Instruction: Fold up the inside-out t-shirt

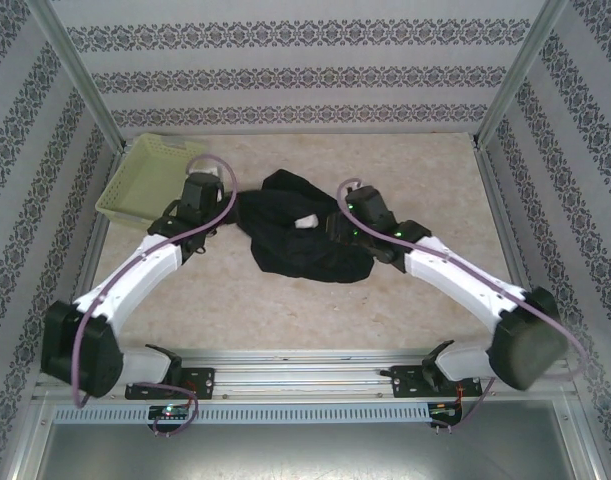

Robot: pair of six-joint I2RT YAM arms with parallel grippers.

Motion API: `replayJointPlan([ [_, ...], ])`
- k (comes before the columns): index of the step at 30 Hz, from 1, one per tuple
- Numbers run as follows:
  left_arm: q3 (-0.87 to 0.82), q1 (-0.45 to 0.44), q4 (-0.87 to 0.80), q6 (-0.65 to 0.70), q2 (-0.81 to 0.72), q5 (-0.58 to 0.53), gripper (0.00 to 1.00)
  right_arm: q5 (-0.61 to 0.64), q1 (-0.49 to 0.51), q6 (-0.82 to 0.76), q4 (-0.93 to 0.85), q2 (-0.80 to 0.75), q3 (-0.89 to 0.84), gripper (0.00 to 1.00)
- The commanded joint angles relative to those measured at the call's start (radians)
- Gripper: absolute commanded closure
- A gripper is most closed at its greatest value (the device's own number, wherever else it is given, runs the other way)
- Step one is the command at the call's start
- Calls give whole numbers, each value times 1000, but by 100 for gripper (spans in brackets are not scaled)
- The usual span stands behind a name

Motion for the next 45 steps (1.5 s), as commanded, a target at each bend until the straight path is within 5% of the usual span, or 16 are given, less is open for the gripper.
replayJointPlan([
  [1,-73,38,-47,-33,7,40,100,-34,-22,-45,-62,-1,3,35],
  [7,-112,48,-35,-45,69,35,100,-135,-145,-11,-5,8,-95,30],
  [16,-90,50,-37,-43,100,67,100,-201,-151,27,121,162,-113,34],
  [23,-14,51,-74,-50,41,68,100,-11,-144,-88,-47,106,49,99],
  [27,131,54,-98,-43,-37,57,100,156,-142,-209,-214,-34,263,100],
  [33,215,51,21,-66,-260,60,100,236,-94,-305,-237,-263,475,100],
  [37,188,52,13,-58,-306,15,100,244,-81,-304,-220,-336,467,100],
  [45,174,54,-102,-63,-166,32,100,255,-95,-222,-204,-289,260,100],
])
